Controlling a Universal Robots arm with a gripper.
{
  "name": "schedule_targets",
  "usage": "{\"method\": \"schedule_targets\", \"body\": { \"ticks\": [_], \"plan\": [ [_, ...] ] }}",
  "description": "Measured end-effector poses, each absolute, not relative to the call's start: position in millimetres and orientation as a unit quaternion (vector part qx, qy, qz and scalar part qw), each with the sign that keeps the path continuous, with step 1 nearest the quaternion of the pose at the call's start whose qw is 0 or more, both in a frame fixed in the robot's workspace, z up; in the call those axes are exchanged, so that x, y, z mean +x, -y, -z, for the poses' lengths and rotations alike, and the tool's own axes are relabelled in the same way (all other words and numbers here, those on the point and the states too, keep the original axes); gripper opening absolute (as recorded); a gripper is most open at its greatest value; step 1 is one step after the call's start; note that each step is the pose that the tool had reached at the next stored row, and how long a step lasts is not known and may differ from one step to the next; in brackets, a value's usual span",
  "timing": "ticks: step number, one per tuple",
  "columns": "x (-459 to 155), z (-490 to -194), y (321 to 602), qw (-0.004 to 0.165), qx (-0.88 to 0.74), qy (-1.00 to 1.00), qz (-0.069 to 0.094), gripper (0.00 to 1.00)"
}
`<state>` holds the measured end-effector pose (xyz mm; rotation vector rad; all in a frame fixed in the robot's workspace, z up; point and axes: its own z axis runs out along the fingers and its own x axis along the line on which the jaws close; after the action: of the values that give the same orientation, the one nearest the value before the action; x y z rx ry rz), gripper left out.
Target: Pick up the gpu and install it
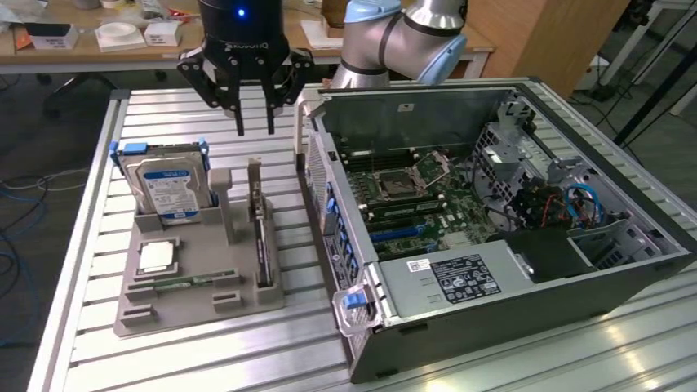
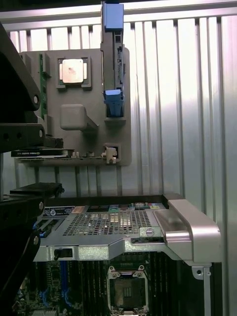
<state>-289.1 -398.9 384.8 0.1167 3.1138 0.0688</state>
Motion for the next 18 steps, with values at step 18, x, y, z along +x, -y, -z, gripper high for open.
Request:
{"method": "schedule_targets", "body": {
  "ticks": [18],
  "plan": [
    [-289.0, -380.4, 398.9, 0.012, 0.037, -0.999, -0.022, 0.41]
  ]
}}
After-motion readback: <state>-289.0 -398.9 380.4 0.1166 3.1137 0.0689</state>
